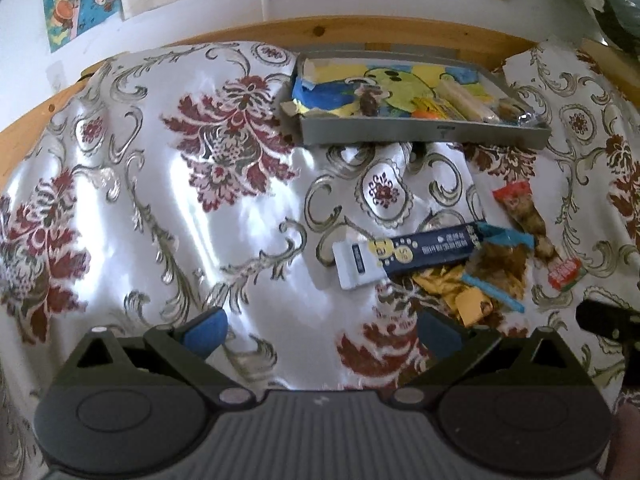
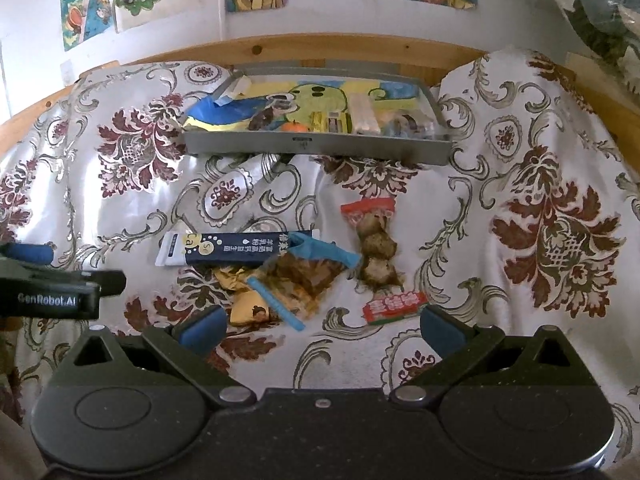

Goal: Organize snacks
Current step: 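Move right tool toward brown dried strip while left tool approaches blue-and-white tube packet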

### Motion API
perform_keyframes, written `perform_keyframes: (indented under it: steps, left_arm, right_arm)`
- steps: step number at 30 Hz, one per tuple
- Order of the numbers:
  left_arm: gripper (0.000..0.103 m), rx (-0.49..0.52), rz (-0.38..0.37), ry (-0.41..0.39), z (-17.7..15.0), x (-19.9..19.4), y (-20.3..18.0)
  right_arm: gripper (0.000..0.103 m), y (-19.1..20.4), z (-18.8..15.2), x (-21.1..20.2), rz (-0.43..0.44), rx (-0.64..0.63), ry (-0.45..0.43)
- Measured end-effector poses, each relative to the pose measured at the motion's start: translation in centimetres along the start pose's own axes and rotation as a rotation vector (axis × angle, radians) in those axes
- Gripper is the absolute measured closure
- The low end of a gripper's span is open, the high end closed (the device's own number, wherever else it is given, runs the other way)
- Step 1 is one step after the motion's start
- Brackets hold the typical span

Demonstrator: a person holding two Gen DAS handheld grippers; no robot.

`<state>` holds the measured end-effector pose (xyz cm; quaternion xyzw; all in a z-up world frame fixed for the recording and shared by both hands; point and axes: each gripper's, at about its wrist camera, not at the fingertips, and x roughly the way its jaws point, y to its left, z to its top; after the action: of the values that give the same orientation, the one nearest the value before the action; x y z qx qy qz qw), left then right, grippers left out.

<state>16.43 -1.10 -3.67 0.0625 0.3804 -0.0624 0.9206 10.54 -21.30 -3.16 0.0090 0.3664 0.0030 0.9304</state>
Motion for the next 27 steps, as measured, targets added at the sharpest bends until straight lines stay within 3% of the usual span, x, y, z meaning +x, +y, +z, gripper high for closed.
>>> perform_keyframes:
  steps: [15, 22, 27]
  left_arm:
    - [0.0, -0.028, -0.052, -0.049, 2.2, 3.4, 1.3]
    - [0.0, 0.047, -0.145, -0.032, 3.2, 5.9, 1.3]
    - [0.0, 0.114, -0.13, -0.025, 3.4, 7.7, 1.0]
  right_arm:
    - [0.001, -0.4, 1.1, 2.1, -0.022, 0.003, -0.022]
    - [0.001, 0.5, 1.4, 4.2, -0.032, -0.031, -0.032]
    - [0.002, 1.7, 1.7, 6.4, -0.019, -0.073, -0.029]
